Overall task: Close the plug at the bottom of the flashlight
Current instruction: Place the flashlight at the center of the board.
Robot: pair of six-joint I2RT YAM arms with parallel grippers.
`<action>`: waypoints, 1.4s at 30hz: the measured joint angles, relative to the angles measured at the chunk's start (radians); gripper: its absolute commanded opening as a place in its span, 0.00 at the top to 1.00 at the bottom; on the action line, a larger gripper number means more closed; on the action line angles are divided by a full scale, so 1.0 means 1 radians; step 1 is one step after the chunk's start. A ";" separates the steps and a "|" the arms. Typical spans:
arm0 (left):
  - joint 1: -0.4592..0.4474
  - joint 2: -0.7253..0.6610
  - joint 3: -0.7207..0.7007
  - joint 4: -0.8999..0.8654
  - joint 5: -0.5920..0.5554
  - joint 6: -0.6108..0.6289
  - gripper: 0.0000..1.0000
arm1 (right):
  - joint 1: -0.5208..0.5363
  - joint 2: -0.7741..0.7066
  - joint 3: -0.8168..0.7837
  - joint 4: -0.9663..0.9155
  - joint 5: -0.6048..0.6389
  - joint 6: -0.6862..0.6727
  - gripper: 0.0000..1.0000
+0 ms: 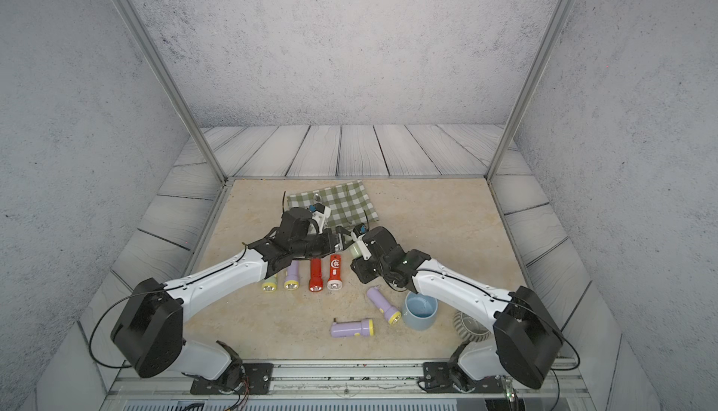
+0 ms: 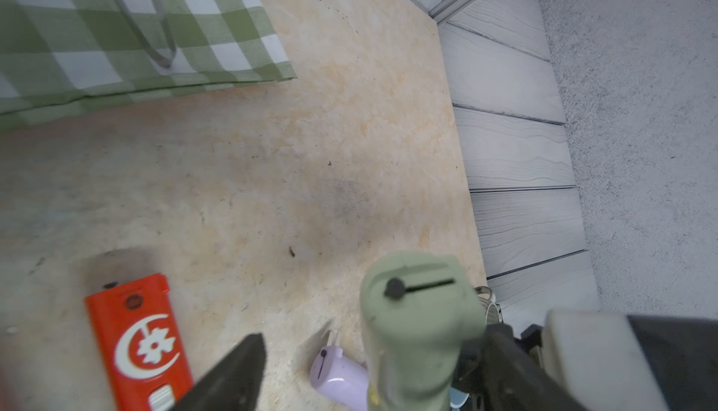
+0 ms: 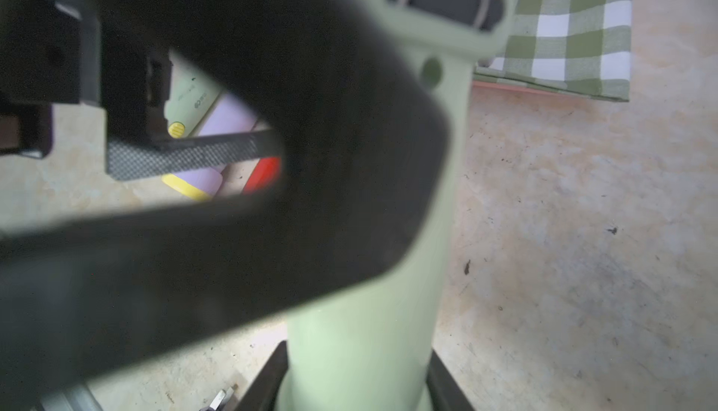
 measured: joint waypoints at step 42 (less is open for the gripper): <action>0.039 -0.700 -0.264 -0.199 -0.643 0.126 0.02 | 0.000 0.460 0.203 -0.147 -0.013 0.284 0.58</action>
